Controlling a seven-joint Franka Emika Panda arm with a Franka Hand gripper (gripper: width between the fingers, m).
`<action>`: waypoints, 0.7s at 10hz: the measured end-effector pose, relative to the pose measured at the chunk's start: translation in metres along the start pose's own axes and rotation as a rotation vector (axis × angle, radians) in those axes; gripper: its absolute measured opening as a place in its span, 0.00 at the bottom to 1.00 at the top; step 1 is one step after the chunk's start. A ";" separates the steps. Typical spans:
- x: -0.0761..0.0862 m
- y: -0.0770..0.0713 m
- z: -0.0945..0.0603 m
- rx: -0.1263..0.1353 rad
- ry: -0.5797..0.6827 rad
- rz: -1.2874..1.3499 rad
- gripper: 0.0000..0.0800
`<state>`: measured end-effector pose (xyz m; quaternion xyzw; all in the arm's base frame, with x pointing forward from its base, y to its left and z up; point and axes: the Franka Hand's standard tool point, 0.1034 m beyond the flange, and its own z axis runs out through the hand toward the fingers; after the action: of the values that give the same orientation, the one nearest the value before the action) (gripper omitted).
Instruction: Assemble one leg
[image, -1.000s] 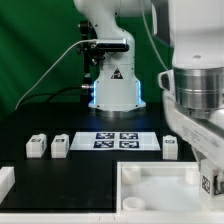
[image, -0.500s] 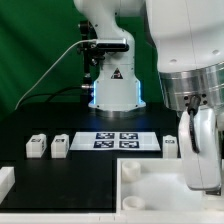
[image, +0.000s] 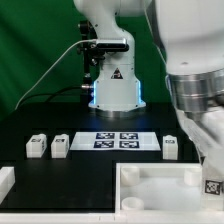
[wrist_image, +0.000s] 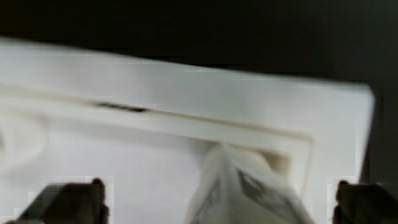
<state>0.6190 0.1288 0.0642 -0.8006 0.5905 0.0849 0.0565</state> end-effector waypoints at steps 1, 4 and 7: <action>0.002 0.000 0.000 0.004 0.001 -0.072 0.81; 0.007 0.003 0.000 -0.033 0.036 -0.463 0.81; 0.015 -0.004 -0.008 -0.055 0.084 -0.717 0.81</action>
Offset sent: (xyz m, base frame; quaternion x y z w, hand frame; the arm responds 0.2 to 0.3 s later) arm -0.0036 -0.0131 -0.0036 -0.0708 0.0769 -0.4520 0.8859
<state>0.6271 0.1148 0.0686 -0.9609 0.2713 0.0425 0.0365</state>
